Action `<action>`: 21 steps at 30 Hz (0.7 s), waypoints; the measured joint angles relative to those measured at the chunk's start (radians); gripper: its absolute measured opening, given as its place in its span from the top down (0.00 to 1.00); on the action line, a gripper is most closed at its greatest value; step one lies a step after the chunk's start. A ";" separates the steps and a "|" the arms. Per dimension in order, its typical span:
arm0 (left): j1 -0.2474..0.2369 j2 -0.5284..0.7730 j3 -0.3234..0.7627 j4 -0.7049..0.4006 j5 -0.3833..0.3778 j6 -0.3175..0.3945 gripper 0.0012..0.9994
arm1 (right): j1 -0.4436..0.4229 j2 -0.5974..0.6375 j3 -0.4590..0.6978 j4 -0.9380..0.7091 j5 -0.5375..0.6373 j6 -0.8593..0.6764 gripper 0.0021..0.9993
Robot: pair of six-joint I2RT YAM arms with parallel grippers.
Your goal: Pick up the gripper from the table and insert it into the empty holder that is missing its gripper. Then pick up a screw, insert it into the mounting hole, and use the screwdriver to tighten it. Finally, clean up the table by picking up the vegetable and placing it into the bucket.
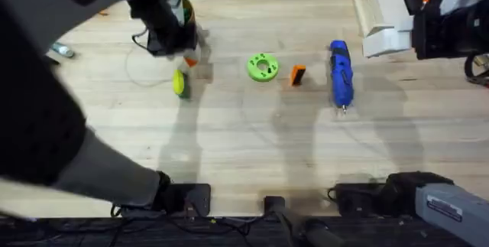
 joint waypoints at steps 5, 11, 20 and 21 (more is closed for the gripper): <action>-0.043 -0.167 0.050 -0.032 0.007 -0.002 0.62 | 0.000 0.000 0.000 0.000 0.000 0.000 0.01; -0.035 -0.321 0.055 -0.042 0.007 -0.015 0.02 | 0.000 0.000 0.000 0.000 0.000 0.000 0.01; -0.035 -0.427 0.055 -0.087 -0.005 -0.015 0.01 | 0.000 0.000 0.000 0.000 0.000 0.000 0.01; -0.035 -0.438 0.052 -0.096 -0.012 -0.015 0.01 | 0.000 0.000 0.000 0.000 0.000 0.000 0.01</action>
